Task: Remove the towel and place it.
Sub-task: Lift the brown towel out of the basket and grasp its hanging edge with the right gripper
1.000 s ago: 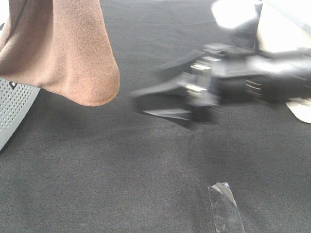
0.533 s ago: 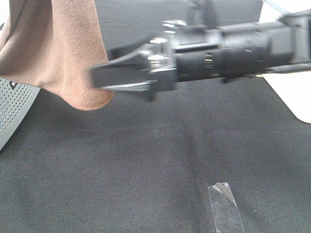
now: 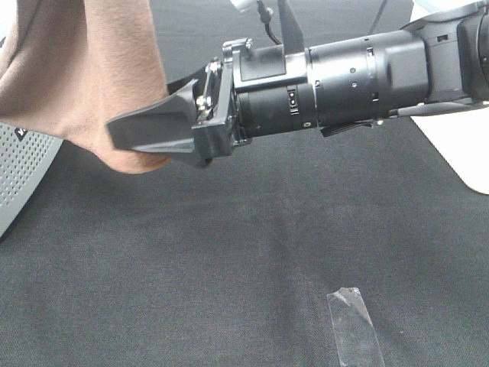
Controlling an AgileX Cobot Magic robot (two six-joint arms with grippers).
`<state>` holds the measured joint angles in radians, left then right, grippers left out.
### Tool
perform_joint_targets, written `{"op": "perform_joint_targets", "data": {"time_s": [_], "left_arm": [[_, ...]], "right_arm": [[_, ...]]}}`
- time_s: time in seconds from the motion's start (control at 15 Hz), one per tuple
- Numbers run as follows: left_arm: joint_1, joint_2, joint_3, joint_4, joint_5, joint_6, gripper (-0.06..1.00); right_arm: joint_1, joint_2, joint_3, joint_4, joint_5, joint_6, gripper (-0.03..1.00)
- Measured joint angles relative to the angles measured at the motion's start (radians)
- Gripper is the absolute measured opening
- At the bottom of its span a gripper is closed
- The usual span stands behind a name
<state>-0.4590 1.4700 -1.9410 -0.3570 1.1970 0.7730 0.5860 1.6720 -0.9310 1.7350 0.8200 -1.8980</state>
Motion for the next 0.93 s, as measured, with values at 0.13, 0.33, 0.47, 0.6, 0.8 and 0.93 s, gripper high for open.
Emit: {"op": "perform_joint_targets", "data": {"time_s": [0.13,0.33,0.47,0.6,0.8,0.93], "left_arm": [[0.0,0.0,0.0,0.0,0.001,-0.001,0.0],[0.0,0.0,0.0,0.0,0.015,-0.004,0.0],[0.0,0.0,0.0,0.0,0.019,-0.004,0.0],[0.0,0.0,0.0,0.008,0.02,-0.021,0.0],[0.0,0.0,0.0,0.096,0.024,-0.078,0.0],[0.0,0.0,0.0,0.199,0.025,-0.096,0.0]], "right_arm": [[0.0,0.0,0.0,0.0,-0.011,0.008,0.28],[0.0,0.0,0.0,0.0,-0.017,0.01,0.0],[0.0,0.0,0.0,0.0,-0.02,0.012,0.0],[0.0,0.0,0.0,0.0,-0.031,0.073,0.0],[0.0,0.0,-0.018,-0.036,-0.084,0.317,0.0],[0.0,0.0,-0.081,-0.203,-0.125,0.578,0.0]]}}
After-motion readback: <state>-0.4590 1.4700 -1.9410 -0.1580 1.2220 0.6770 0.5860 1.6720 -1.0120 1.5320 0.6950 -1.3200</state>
